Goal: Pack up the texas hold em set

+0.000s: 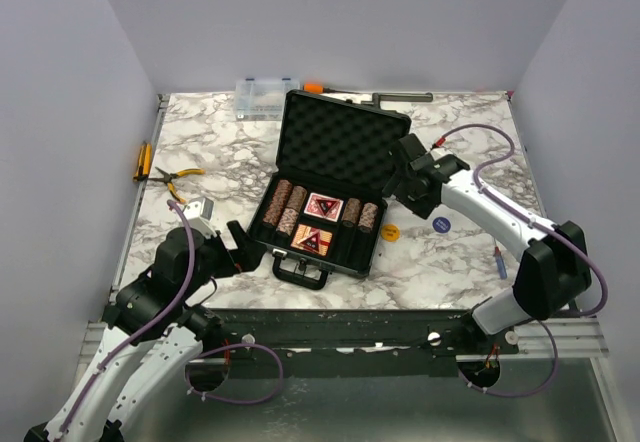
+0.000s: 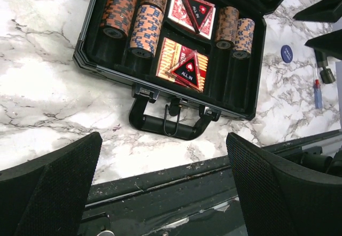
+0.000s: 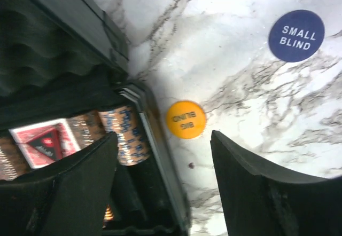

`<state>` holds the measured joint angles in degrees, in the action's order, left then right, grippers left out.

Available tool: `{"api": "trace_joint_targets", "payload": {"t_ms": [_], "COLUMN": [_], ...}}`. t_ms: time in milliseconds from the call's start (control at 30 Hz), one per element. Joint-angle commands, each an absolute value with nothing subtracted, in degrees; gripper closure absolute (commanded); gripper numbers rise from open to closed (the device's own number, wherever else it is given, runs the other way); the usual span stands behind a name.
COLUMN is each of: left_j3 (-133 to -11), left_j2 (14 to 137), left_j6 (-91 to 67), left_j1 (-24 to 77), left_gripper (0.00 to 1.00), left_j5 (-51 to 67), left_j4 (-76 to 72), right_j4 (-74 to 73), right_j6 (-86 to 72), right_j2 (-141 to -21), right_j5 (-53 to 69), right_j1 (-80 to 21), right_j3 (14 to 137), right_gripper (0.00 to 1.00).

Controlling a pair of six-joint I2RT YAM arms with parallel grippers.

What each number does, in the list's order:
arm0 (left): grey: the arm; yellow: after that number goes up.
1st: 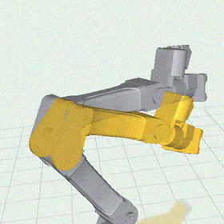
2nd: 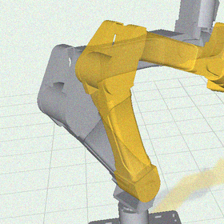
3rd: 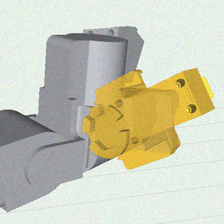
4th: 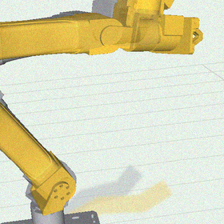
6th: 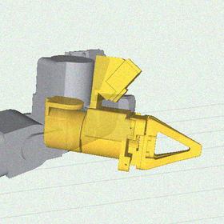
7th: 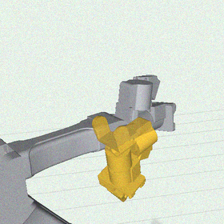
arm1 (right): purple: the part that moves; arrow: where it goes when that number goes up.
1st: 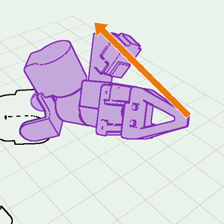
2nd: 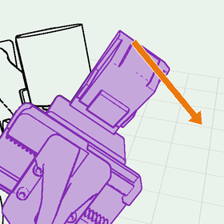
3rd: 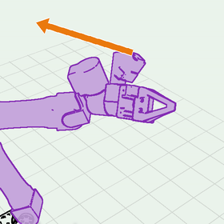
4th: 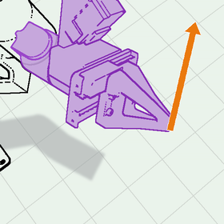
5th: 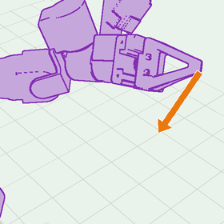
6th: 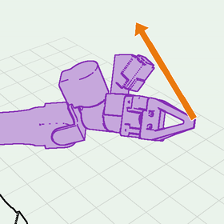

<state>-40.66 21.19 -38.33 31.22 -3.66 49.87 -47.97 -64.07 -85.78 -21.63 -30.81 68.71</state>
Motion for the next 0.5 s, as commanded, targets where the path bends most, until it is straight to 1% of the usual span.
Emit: {"api": "trace_joint_targets", "payload": {"t_ms": [0,33,67,100,267,467], "left_j3": [-41.3,-41.2,-41.1,-41.1,-41.4,-41.2], "left_j2": [21.4,21.4,21.4,21.5,22.3,22.1], "left_j6": [-36.7,-36.1,-35.8,-35.5,-35.2,-34.7], "left_j1": [30.9,30.9,30.9,30.9,30.9,30.9], "left_gripper": [0.02,0.01,0.01,0.02,0.01,0.01], "left_j5": [-4.9,-3.9,-3.2,-2.6,-2.0,-1.2], "left_j4": [49.8,49.2,48.9,48.6,48.4,47.7], "right_j4": [-49.8,-48.5,-46.9,-45.1,-40.6,-32.8], "right_j6": [-54.1,-53.4,-52.3,-51.5,-49.0,-47.1], "right_j2": [-90.5,-91.2,-91.8,-92.3,-96.8,-98.5], "right_j5": [-20.5,-18.8,-17.1,-15.2,-7.6,-0.4], "right_j1": [-31.1,-31.1,-31.1,-31.1,-31.1,-31.4], "right_j3": [67.4,67.0,66.5,65.9,65.7,65.7], "right_gripper": [0.32,0.35,0.41,0.42,0.45,0.47]}}
